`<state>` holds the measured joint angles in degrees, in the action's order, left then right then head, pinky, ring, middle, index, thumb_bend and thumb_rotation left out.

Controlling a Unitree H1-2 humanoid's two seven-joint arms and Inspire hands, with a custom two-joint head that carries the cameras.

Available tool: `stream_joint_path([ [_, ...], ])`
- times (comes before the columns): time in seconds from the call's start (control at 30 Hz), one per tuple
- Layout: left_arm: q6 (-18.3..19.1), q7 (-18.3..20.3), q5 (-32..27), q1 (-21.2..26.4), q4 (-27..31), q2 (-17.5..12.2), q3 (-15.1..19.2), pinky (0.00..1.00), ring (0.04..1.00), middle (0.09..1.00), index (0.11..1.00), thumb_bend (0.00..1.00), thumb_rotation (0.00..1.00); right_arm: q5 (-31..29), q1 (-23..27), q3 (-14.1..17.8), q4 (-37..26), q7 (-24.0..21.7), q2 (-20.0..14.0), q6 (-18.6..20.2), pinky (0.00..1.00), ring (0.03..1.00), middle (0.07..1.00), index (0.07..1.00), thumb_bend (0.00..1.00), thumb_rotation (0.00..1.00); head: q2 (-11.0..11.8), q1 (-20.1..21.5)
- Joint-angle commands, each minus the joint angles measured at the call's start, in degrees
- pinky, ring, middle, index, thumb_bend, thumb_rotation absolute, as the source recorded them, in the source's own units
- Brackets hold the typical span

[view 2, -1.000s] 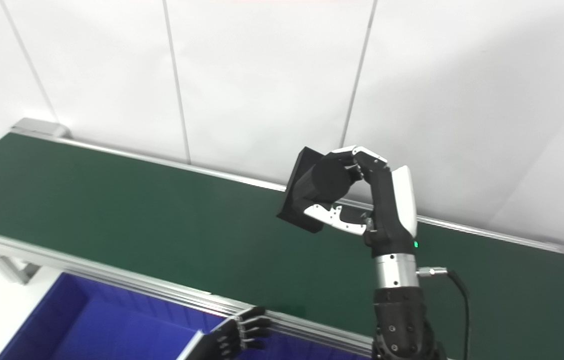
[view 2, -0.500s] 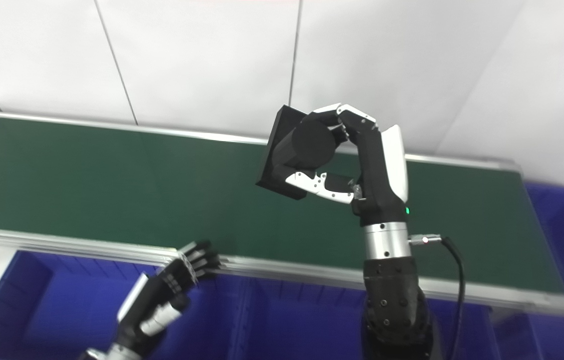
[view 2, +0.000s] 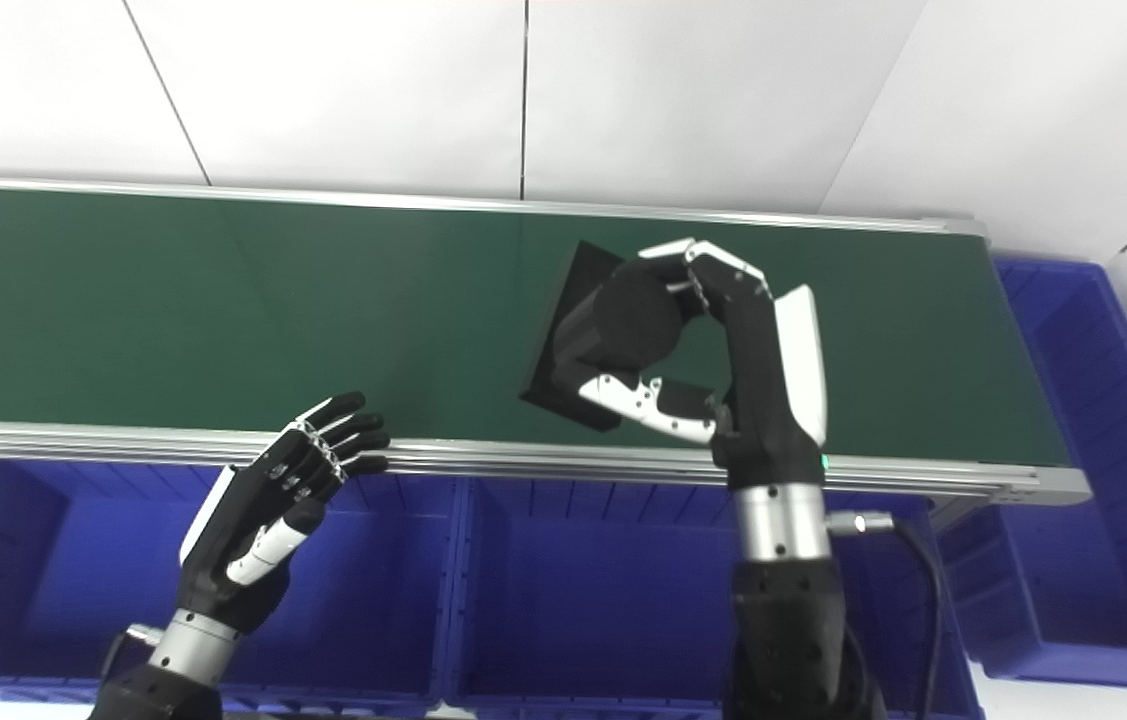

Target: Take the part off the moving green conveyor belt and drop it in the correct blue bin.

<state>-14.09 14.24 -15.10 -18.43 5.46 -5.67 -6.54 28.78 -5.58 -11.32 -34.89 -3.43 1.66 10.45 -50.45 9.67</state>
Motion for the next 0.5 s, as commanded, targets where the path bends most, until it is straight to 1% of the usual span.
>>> stream_joint_path([
  [0.0, 0.0, 0.6, -0.6, -0.3, 2.3, -0.5, 0.4, 0.73, 0.781, 0.797, 0.833, 0.80, 0.55, -0.7, -1.4, -0.4, -1.8, 1.1, 1.2, -1.2, 0.36, 0.434, 0.512, 0.493, 0.52, 0.00, -0.5, -0.2],
  [0.2, 1.1, 0.5, -0.6, -1.1, 4.1, -0.8, 0.9, 0.72, 0.781, 0.798, 0.831, 0.80, 0.56, -2.0, -7.0, -1.5, -0.3, 1.8, 1.8, -3.3, 0.33, 0.412, 0.512, 0.509, 0.52, 0.00, -1.3, -0.2],
  [0.37, 2.2, 0.4, -0.2, -1.4, 5.4, -0.9, 1.1, 0.72, 0.780, 0.800, 0.832, 0.79, 0.56, -1.8, -11.2, -2.8, 2.7, 3.1, 1.0, -5.1, 0.33, 0.410, 0.506, 0.514, 0.52, 0.00, -1.8, 0.4],
  [0.47, 2.4, 0.5, -0.2, -1.4, 5.7, -1.0, 1.2, 0.72, 0.775, 0.795, 0.832, 0.79, 0.57, -1.8, -12.8, -3.0, 4.5, 3.8, 0.8, -5.5, 0.34, 0.415, 0.510, 0.508, 0.52, 0.00, -1.8, 0.5],
])
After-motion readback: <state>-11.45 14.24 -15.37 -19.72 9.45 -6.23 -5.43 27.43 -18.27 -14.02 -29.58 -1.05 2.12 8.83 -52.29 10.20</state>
